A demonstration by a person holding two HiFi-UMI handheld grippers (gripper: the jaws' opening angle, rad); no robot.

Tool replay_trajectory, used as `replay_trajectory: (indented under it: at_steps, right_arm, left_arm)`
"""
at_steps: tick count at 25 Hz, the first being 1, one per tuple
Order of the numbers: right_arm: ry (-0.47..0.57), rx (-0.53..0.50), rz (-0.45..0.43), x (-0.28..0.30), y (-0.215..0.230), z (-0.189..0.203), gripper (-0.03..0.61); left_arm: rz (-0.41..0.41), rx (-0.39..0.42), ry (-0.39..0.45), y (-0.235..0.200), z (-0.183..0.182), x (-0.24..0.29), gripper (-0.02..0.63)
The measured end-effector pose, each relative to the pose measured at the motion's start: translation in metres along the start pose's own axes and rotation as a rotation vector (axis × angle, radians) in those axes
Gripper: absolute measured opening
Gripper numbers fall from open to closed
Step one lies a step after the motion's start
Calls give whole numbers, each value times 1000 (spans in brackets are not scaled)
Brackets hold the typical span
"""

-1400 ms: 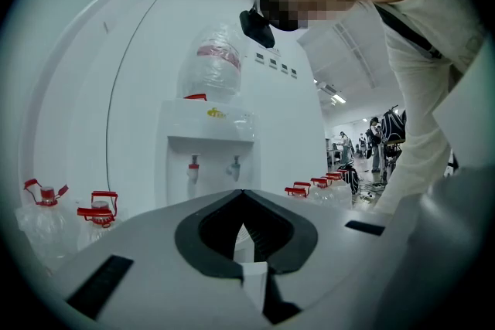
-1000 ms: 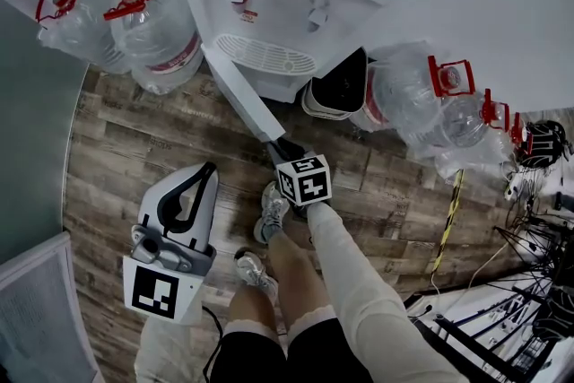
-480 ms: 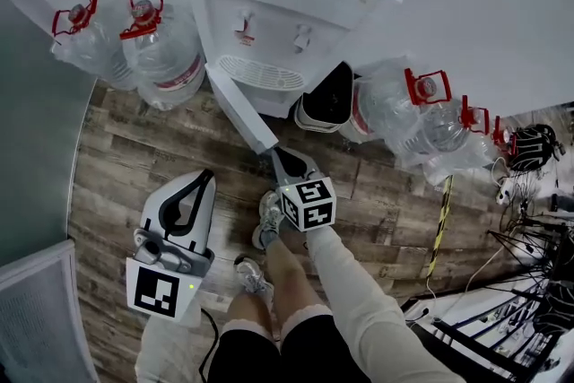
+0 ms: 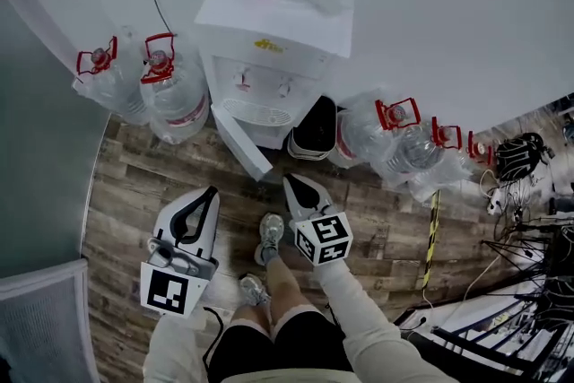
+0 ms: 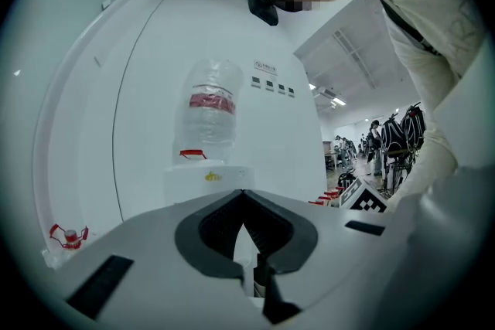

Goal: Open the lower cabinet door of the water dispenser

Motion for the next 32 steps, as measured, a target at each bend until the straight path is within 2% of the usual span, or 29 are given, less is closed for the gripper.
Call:
replay_trajectory:
  at_steps: [6,18,22,32]
  right_arm:
    - [38,-30,-14,-42,-32,-52,8]
    - [123,-85,-31,-114,-82,-134,8]
    - [142,-108,-44,-133,-95,-152,8]
    - [203,-171,-51,-175,-130,-183,8]
  left_arm:
    - [-7,-3,10,-3,-46,-11,-2]
    - [-33,16,13,-12,-114,-34,-2]
    - [-42,19,22,-11,-131,-42,-2]
    - [-45,88,65,-10,-167,-63,-2]
Point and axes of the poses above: the fingertips, and each gripper's own axes: x forward along the fingers, y to its right, z out of its underside, the point moved 1 cm from there along -x, backward along the fingers, and after that the axes turned 14 degrees about x, right-handed, at the moved point
